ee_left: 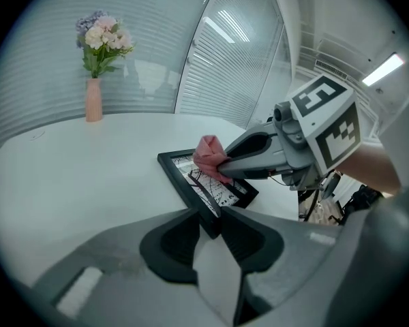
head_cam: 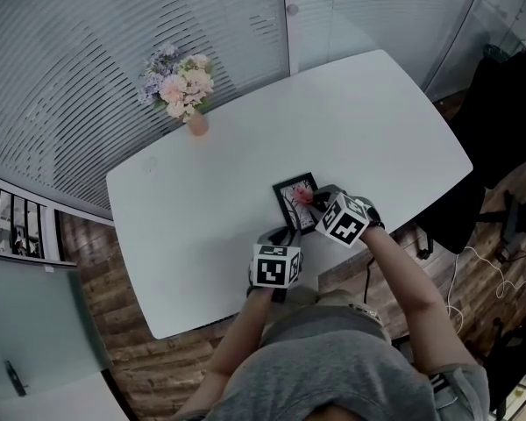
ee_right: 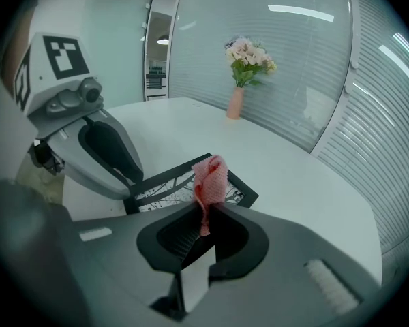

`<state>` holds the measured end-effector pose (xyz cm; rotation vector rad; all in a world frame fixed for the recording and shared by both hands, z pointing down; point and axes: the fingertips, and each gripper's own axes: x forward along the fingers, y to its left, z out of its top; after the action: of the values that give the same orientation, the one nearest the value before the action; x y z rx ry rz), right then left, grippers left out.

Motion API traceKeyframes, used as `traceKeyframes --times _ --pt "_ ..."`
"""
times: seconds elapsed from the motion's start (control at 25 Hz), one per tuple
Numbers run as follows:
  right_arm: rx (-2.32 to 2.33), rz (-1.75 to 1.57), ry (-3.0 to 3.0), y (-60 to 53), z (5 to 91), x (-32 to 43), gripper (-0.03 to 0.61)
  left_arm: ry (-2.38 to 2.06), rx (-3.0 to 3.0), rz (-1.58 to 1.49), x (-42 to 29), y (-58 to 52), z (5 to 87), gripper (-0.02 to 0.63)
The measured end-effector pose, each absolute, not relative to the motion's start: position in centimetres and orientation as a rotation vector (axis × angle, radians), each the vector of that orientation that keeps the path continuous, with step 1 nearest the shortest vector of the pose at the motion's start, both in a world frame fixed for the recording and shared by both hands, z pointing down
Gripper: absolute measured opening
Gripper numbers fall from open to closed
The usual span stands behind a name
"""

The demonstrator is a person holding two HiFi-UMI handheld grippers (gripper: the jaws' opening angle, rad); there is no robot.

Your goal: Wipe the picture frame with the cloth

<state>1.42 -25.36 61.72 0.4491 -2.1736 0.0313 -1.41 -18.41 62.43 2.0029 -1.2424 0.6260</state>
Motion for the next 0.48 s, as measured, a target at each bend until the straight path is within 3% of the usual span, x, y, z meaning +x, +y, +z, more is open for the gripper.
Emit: traceKeyframes --times 0.48 --pt "0.43 0.019 -2.163 -22.7 61.9 2.2 0.035 -1.261 2.004 0.625 -1.5 -18.5 62.4 0.101"
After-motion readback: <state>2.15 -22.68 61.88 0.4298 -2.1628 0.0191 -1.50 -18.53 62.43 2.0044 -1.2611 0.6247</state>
